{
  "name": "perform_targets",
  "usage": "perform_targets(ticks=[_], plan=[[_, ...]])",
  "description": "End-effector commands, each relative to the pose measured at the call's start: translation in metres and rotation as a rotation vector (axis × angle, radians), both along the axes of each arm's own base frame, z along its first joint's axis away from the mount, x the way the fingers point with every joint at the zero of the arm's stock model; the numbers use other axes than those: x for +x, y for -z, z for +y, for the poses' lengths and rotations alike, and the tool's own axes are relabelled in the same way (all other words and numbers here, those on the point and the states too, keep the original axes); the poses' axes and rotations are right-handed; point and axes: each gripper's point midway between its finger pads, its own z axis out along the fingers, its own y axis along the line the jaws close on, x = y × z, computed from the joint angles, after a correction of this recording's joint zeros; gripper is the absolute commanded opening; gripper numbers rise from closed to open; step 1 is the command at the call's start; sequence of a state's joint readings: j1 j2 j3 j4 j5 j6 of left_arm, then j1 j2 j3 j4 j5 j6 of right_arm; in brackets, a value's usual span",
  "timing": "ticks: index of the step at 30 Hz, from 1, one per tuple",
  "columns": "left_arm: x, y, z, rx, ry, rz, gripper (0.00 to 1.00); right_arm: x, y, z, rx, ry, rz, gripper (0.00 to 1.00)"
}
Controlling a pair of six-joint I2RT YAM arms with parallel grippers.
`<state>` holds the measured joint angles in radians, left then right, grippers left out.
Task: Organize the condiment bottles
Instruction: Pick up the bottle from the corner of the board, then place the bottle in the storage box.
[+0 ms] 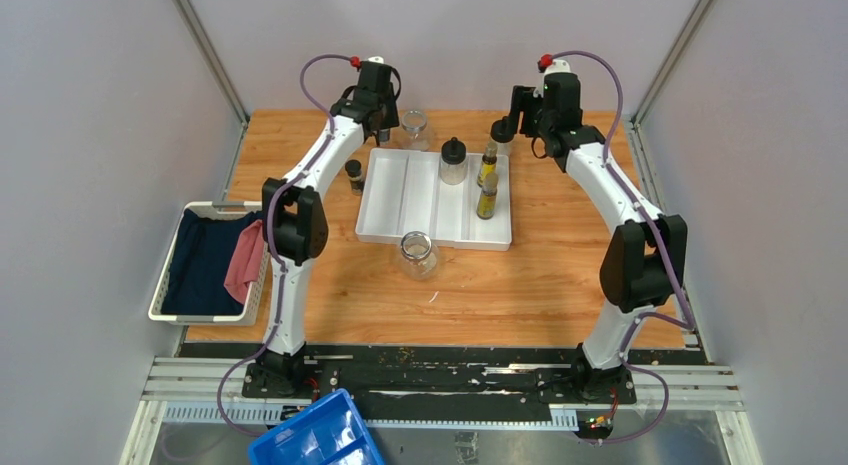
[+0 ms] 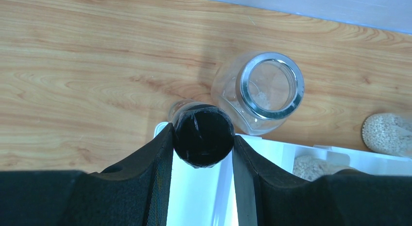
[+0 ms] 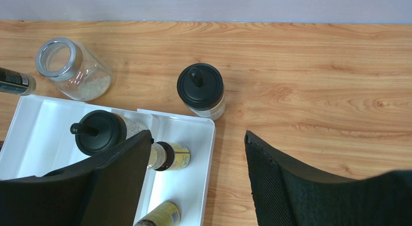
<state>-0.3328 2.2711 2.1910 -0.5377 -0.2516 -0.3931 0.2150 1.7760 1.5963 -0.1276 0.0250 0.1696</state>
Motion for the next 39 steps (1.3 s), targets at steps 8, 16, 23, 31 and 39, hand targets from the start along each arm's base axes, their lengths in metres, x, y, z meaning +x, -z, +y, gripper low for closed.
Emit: perform_targets(ticks=[8, 16, 23, 31, 39], plan=[[-0.035, -0.04, -0.008, -0.04, 0.012, -0.036, 0.0, -0.02, -0.022, -0.004, 0.022, 0.001, -0.017, 0.74], [-0.061, -0.028, -0.01, -0.077, 0.026, 0.0, 0.0, -0.028, -0.024, -0.004, 0.024, -0.001, -0.012, 0.74], [-0.069, -0.006, -0.013, -0.109, 0.031, 0.032, 0.0, -0.029, -0.025, 0.001, 0.019, -0.009, -0.011, 0.73], [-0.069, 0.017, -0.02, -0.133, 0.042, 0.068, 0.0, -0.027, -0.019, 0.0, 0.008, -0.007, -0.003, 0.73], [-0.064, 0.028, -0.02, -0.121, 0.04, 0.082, 0.0, -0.025, -0.014, 0.001, 0.005, -0.008, 0.003, 0.73]])
